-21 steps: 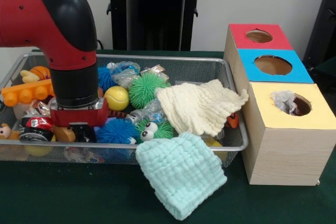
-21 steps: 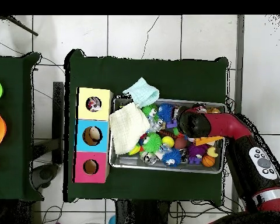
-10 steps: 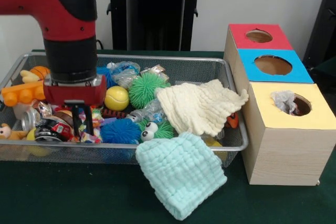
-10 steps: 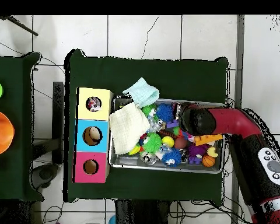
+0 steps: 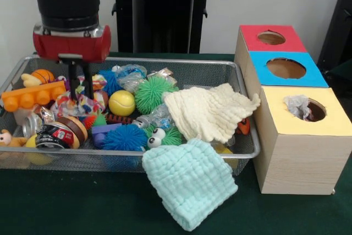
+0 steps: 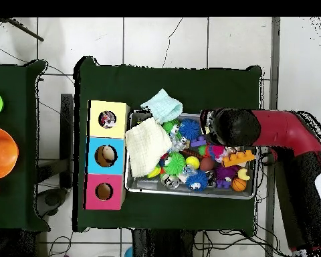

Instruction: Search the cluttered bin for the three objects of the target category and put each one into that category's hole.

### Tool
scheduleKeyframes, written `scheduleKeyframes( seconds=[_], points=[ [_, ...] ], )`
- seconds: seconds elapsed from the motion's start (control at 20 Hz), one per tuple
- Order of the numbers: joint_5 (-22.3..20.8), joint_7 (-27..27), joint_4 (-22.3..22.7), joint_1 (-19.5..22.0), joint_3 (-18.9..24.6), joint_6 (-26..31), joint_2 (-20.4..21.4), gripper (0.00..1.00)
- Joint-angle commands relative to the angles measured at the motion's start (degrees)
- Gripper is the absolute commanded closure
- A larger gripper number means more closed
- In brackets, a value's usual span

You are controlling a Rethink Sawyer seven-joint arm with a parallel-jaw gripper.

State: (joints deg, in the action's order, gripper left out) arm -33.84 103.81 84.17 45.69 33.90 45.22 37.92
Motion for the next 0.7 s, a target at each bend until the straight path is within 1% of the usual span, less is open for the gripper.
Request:
scheduleKeyframes(
  seconds=[0.05,0.4,0.7],
  points=[
    [2.67,-4.72,0.56,-3.91,0.35,8.85,4.24,1.00],
    [5.17,2.92,-1.35,-10.85,-2.40,13.77,6.70,1.00],
    [7.43,8.60,-3.20,-16.87,-5.33,14.75,6.63,1.00]
  ],
)
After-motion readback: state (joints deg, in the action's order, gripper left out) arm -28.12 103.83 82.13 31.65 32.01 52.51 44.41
